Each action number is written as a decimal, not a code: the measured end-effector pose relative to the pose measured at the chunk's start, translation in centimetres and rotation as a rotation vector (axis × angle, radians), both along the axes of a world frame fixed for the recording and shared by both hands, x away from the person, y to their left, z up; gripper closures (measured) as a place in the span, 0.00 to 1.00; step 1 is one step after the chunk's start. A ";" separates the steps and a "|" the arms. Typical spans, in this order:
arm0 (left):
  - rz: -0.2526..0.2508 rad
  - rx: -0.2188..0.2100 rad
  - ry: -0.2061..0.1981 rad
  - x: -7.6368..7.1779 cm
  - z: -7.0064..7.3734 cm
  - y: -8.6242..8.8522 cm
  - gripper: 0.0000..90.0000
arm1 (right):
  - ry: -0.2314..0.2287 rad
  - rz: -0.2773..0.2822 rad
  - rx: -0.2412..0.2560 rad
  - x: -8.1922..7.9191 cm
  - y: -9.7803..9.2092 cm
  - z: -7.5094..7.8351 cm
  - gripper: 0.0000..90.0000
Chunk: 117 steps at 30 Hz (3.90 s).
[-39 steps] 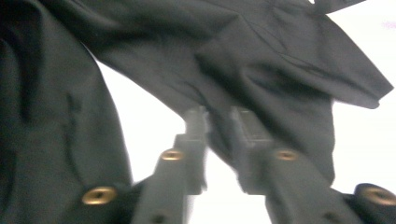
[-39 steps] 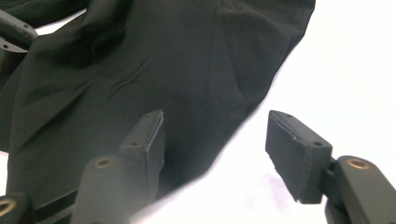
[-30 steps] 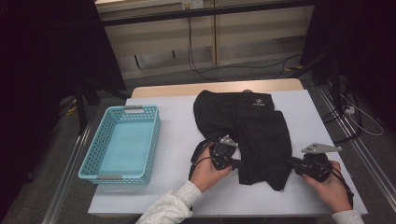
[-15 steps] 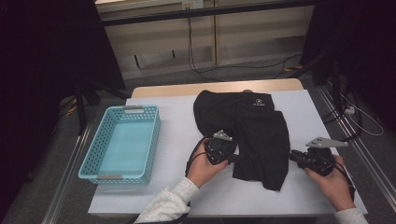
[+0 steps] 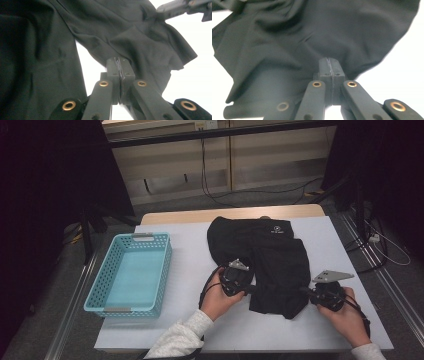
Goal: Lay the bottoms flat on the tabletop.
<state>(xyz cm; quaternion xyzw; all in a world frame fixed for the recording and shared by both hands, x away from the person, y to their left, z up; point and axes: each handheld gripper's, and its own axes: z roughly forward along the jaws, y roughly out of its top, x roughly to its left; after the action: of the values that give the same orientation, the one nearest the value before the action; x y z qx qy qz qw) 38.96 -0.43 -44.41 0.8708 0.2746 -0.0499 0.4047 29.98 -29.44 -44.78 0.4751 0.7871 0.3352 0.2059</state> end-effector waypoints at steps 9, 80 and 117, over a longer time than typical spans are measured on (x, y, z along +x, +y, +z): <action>0.025 0.000 0.001 0.6 -0.4 0.1 0.99 | -0.042 -0.075 -0.001 0.5 -2.9 -0.2 0.97; 0.070 0.055 -0.135 1.0 -1.4 -1.8 0.60 | -0.065 -0.048 0.072 -3.2 -1.8 0.5 0.41; 0.124 0.114 0.039 0.4 0.1 2.7 0.99 | -0.063 -0.172 0.076 1.9 -2.7 -0.4 0.37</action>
<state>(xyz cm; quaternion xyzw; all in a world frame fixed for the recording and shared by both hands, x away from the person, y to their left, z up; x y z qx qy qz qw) 39.37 2.25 -44.31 0.8726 0.3383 -0.0258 0.3515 31.93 -32.18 -45.17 0.5375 0.7234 0.3607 0.2404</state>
